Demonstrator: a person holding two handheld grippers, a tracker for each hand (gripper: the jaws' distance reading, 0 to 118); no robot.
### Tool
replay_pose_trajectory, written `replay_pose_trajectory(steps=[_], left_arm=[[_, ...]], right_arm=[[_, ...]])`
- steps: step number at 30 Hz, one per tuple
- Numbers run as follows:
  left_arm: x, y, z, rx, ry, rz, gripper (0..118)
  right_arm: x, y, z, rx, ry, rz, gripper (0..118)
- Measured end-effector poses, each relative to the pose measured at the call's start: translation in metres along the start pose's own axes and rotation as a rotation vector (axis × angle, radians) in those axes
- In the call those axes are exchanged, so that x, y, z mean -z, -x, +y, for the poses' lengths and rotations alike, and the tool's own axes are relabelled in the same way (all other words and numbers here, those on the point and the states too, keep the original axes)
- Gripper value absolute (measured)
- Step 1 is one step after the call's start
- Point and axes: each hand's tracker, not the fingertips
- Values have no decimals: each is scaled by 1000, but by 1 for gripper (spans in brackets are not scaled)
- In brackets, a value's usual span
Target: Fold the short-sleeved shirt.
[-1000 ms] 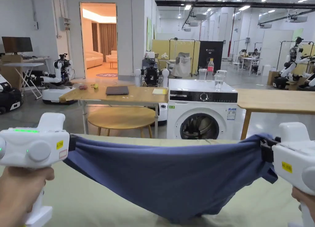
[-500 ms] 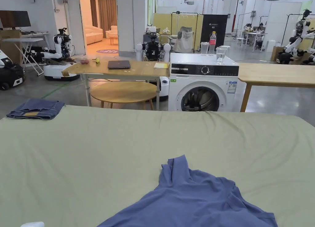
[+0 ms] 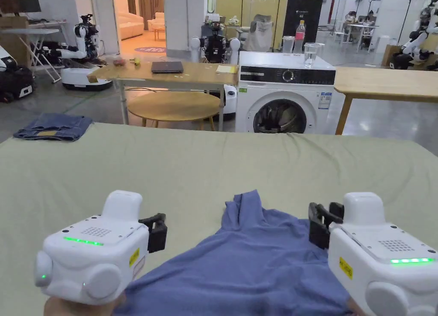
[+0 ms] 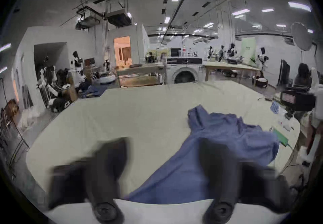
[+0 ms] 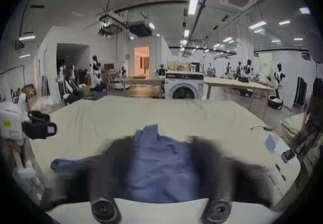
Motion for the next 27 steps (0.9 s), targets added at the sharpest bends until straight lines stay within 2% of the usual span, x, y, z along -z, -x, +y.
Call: replay_pose_trajectory(steps=[2, 4, 6, 11, 15, 16, 17, 18, 19, 20, 21, 24, 26, 27], left_arm=[[5, 2, -8, -1, 12, 12, 0], [2, 13, -11, -18, 30, -26, 0], [-8, 24, -20, -10, 33, 9, 0], [-39, 85, -56, -75, 130, 75, 0], [-48, 131, -103, -94, 256, 15, 0], [-49, 136, -114, -84, 297, 22, 27], [-47, 140, -124, -84, 326, 15, 72], [-45, 137, -131, -90, 358, -7, 110], [-41, 135, -139, -104, 374, -30, 118], [-41, 136, -141, -125, 274, -57, 118], [-35, 136, -148, -158, 379, -58, 118], [-9, 139, -153, -198, 377, -71, 117], [11, 142, -157, -216, 387, -79, 109], [19, 143, -158, -226, 394, -93, 99]], right_arm=[[-1, 6, 5, -24, -36, -6, 0], [-2, 10, 6, -14, -23, 43, 0], [-1, 14, 7, -32, -27, 47, 0], [9, 22, -4, -46, 10, 81, 0], [23, 33, -23, -35, 70, 120, 0], [28, 37, -31, -36, 82, 126, 0], [33, 41, -35, -35, 98, 137, 0], [38, 45, -38, -37, 116, 144, 0], [42, 49, -40, -43, 128, 149, 0], [46, 53, -46, -49, 138, 155, 0], [48, 55, -47, -54, 144, 159, 0], [57, 60, -52, -70, 166, 162, 0], [62, 60, -54, -77, 180, 157, 0], [65, 58, -54, -80, 187, 150, 0]])
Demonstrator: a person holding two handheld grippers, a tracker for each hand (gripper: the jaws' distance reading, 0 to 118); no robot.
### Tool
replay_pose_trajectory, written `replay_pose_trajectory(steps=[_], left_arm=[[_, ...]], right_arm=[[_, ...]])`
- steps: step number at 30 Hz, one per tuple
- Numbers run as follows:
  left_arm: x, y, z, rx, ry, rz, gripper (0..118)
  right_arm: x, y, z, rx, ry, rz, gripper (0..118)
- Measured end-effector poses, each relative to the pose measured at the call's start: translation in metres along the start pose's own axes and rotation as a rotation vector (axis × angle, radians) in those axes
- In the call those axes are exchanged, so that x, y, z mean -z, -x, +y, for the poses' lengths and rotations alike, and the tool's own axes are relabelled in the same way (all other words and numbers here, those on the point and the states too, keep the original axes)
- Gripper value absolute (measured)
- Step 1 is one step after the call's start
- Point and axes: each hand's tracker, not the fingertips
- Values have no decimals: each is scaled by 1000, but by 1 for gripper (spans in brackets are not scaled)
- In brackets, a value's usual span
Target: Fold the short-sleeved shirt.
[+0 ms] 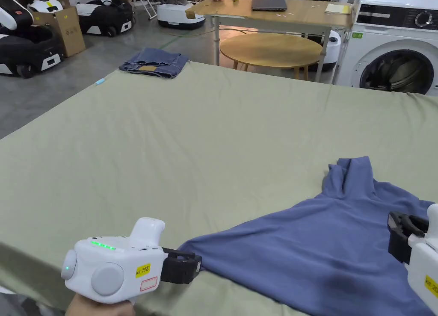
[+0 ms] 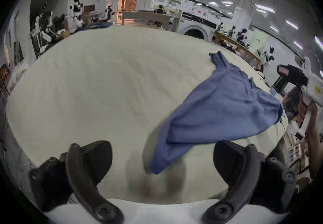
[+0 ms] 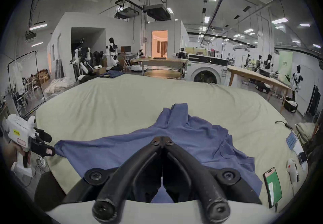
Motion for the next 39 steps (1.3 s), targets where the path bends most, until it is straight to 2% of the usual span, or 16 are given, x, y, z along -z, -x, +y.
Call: replay_pose_trajectory(steps=[2, 3, 6, 8, 15, 16, 17, 19, 20, 26, 28, 30, 32, 33, 34, 39], left_arm=[[13, 2, 4, -5, 31, -35, 39], [19, 2, 4, 1, 37, -37, 18], [28, 7, 6, -6, 63, -52, 15], [22, 14, 8, -70, 38, -107, 0], [-9, 0, 19, -66, -9, -112, 0], [-10, 0, 20, -69, -9, -114, 0], [-9, 0, 20, -74, -10, -115, 0], [-8, 1, 21, -82, -9, -115, 0], [-5, 2, 21, -89, -4, -113, 0], [10, 6, 21, -104, 37, -79, 0], [15, 6, 22, -99, 51, -64, 0], [18, 4, 23, -91, 55, -54, 0], [21, 3, 26, -88, 58, -50, 0], [23, 2, 28, -84, 60, -48, 0], [24, 2, 29, -81, 62, -44, 0], [26, 1, 39, -78, 40, -10, 0]], right_arm=[[3, -6, -2, 1, 15, -15, 0], [6, -10, -2, 1, 22, -22, 0], [19, -26, -2, -4, 53, -51, 0], [33, -39, 3, -14, 74, -67, 0], [144, -91, 40, -149, 242, -64, 0], [165, -97, 43, -186, 262, -53, 8], [188, -105, 45, -203, 282, -13, 35], [234, -117, 46, -228, 363, -1, 112], [255, -121, 44, -262, 386, -20, 118], [320, -135, 24, -253, 471, 121, 118], [324, -135, 14, -151, 550, 166, 114], [307, -135, 16, -145, 468, 152, 93], [292, -135, 17, -161, 441, 203, 43], [283, -133, 21, -155, 446, 206, 8], [277, -132, 24, -150, 446, 210, 1], [236, -113, 39, -182, 367, 151, 1]])
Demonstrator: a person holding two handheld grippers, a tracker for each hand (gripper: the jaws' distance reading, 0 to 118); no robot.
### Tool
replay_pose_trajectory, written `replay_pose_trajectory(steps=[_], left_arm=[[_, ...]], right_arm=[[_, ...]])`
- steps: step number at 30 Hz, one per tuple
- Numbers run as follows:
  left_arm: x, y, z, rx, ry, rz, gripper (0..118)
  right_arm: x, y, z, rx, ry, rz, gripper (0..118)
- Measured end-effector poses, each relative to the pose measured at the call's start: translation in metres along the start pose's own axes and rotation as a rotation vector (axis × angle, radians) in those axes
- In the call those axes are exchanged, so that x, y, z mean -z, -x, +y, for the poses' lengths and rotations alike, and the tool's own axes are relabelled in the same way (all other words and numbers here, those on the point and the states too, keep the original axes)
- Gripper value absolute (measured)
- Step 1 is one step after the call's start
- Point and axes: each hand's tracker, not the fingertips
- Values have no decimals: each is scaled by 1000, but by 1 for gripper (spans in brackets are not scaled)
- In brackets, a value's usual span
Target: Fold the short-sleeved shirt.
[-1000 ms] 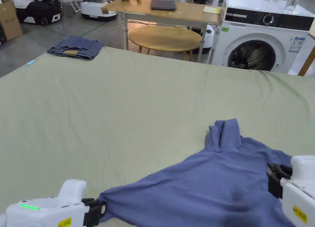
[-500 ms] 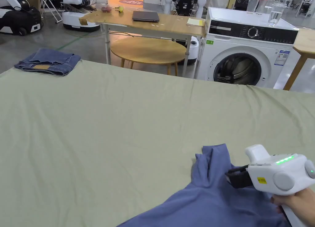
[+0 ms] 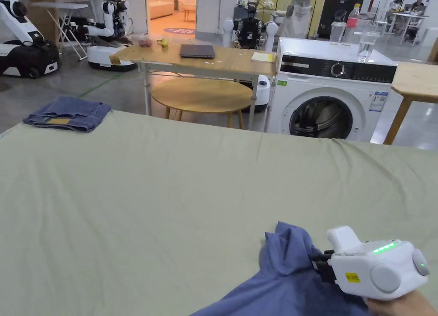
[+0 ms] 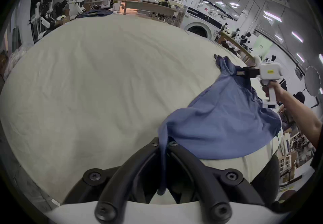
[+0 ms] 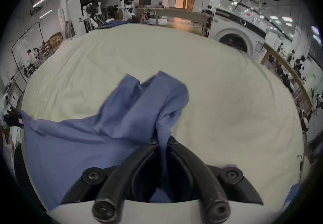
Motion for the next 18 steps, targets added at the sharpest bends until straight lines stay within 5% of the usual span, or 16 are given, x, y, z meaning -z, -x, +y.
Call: replay_pose_trajectory(steps=[9, 18], left_arm=[[-30, -28, 59, 30, -142, 92, 0], [-82, -78, 195, 87, -368, 155, 0]], right_arm=[[-162, 3, 29, 70, -218, -44, 1], [-311, -20, 90, 134, -509, -222, 1]])
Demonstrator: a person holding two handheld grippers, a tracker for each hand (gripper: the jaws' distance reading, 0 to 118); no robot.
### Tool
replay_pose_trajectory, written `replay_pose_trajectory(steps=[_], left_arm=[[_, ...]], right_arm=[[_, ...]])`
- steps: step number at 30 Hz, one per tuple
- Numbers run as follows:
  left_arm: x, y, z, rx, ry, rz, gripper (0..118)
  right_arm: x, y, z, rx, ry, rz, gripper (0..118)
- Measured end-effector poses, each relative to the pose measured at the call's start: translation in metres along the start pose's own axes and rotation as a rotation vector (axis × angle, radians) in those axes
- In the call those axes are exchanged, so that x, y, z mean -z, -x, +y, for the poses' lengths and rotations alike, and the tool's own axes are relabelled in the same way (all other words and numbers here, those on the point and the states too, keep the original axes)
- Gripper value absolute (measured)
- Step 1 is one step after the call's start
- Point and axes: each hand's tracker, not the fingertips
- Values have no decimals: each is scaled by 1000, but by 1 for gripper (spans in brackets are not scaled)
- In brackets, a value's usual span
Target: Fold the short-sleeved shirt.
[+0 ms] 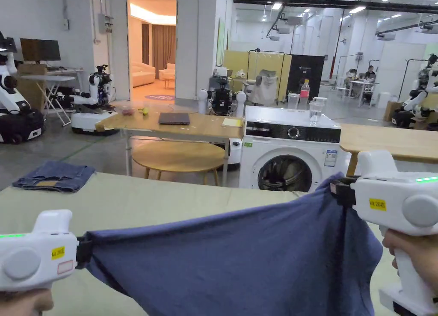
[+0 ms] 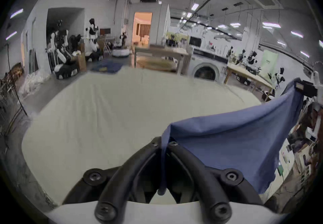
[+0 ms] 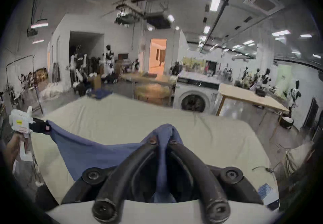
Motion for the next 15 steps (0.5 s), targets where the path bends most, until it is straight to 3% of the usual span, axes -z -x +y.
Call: replay_pose_trajectory(steps=[3, 15], left_arm=[[-11, -20, 61, 48, -94, 24, 0], [-40, -60, 247, 131, -334, 135, 0]], right_arm=[[-15, -1, 37, -32, -107, -62, 1], [-16, -7, 176, 13, -386, -139, 1]])
